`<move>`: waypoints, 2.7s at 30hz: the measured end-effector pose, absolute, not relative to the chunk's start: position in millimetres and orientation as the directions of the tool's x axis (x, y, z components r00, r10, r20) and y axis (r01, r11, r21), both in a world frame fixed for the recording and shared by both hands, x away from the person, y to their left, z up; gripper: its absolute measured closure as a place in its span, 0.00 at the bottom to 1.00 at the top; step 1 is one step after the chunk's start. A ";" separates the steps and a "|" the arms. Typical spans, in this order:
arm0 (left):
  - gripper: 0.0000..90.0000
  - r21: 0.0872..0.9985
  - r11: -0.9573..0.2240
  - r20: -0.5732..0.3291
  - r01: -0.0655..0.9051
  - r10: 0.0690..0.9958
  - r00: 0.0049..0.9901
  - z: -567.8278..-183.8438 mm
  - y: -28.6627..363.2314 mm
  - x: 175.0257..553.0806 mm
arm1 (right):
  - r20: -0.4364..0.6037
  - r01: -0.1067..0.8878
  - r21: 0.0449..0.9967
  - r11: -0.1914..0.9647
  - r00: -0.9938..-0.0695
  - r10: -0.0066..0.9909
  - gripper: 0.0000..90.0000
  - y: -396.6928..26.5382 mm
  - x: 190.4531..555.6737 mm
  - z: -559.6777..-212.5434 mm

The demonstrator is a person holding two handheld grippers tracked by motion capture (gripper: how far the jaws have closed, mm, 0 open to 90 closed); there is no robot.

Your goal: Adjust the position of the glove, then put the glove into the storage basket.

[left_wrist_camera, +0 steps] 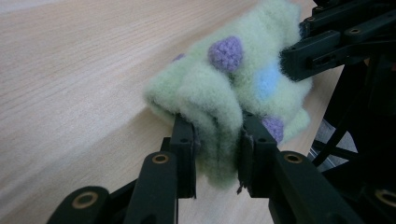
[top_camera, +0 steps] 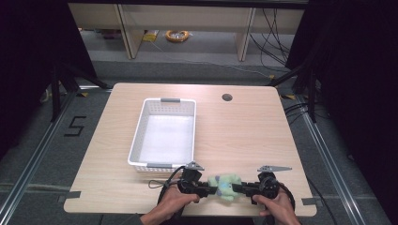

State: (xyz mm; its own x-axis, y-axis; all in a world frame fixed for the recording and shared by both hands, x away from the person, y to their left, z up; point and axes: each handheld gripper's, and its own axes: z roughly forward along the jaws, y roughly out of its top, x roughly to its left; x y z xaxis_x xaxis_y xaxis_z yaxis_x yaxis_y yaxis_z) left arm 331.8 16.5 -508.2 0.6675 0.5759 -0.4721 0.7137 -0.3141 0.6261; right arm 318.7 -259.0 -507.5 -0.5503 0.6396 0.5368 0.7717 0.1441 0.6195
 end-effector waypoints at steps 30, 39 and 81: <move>0.78 0.684 -0.311 -0.431 0.660 0.557 0.710 -481.1 36.5 318.8 | 0.459 0.696 0.692 0.191 -0.629 0.628 0.81 -240.3 311.1 -481.1; 0.78 0.684 -0.309 -0.437 0.661 0.552 0.710 -478.3 40.9 316.1 | 0.442 0.683 0.701 0.206 -0.643 0.626 0.81 -236.2 307.2 -475.8; 0.77 0.708 -0.240 -0.384 0.664 0.658 0.648 -388.8 135.7 366.0 | 0.366 0.596 0.743 0.304 -0.742 0.561 0.81 -138.6 376.1 -376.0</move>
State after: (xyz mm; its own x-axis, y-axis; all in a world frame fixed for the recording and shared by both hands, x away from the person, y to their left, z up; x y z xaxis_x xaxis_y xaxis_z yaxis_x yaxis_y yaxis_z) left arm 366.0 135.7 -388.8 0.6477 0.6580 -0.3840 0.6640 -0.2405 0.7080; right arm 376.1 -138.6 -376.0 -0.7424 0.5612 0.3659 0.5961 0.3040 0.7432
